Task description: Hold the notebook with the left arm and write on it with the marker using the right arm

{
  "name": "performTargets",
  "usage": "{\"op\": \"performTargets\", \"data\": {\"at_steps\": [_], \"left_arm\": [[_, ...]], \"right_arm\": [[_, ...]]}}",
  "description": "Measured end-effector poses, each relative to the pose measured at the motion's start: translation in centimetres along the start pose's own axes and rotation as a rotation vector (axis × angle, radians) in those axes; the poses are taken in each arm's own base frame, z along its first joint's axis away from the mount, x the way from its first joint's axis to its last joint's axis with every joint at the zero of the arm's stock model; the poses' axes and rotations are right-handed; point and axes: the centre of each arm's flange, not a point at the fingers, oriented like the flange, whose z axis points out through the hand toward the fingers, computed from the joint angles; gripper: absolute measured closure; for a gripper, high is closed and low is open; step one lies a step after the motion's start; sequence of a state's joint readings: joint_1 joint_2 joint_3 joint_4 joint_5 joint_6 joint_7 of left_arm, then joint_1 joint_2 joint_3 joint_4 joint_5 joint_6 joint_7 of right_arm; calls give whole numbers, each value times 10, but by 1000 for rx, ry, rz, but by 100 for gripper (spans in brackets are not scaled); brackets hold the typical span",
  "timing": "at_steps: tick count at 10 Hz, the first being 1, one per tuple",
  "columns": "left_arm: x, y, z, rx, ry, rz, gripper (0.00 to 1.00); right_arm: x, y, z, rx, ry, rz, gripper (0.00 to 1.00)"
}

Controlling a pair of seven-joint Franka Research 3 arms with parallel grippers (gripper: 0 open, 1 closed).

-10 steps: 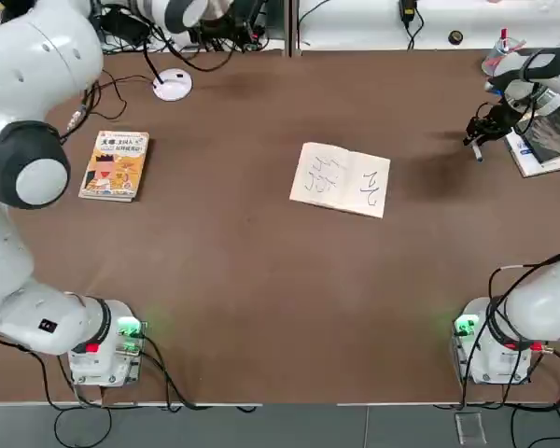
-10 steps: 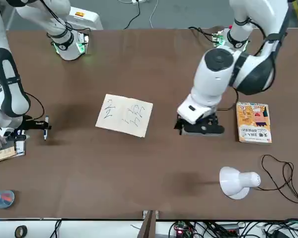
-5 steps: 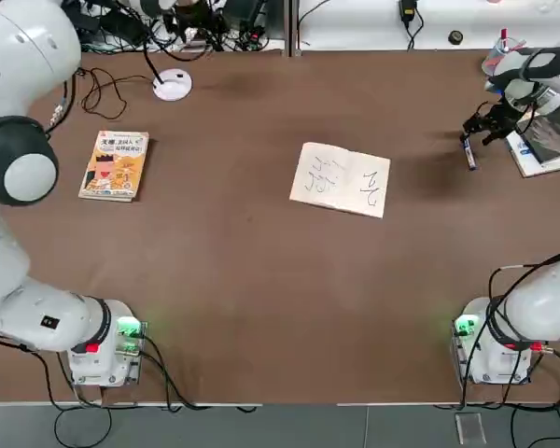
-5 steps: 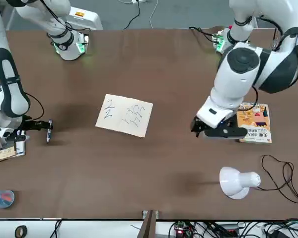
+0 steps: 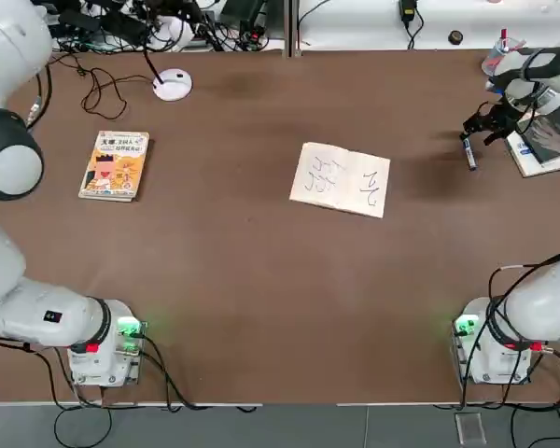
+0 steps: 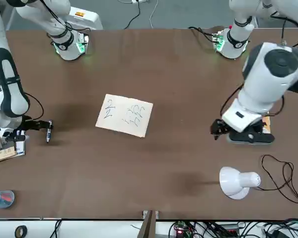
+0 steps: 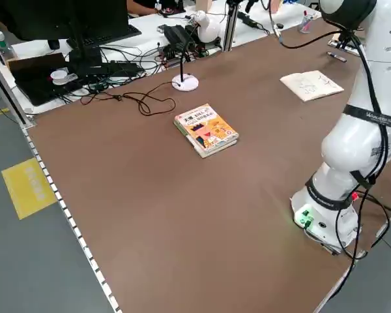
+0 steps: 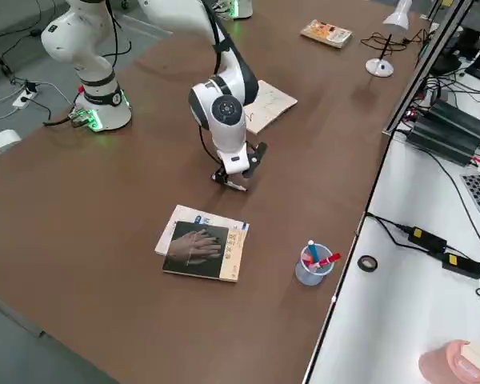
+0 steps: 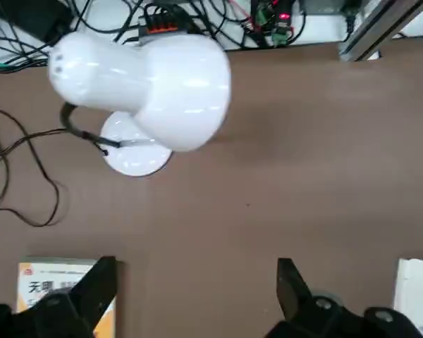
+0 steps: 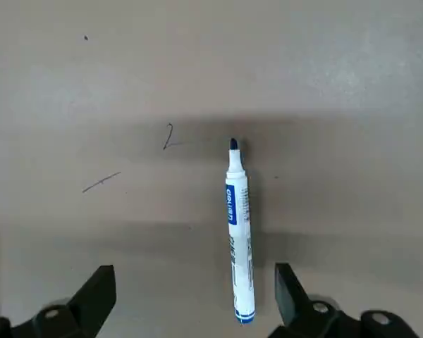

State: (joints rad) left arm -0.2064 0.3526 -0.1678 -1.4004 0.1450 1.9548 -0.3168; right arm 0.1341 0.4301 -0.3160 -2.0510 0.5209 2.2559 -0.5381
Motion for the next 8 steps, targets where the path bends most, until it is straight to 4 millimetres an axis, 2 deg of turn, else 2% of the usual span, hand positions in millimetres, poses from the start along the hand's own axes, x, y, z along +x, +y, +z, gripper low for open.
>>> {"op": "performTargets", "data": {"at_steps": [3, 6, 8], "left_arm": [[1, -28, -6, 12, -27, 14, 0], [2, -49, -8, -7, -35, 19, 0], [-4, -55, -12, -2, -39, 16, 0]], "right_arm": [[10, -14, -17, -36, 20, -59, 0], [23, -43, -68, -122, 59, -79, 0], [26, -74, -107, -157, 65, -72, 0]]}}
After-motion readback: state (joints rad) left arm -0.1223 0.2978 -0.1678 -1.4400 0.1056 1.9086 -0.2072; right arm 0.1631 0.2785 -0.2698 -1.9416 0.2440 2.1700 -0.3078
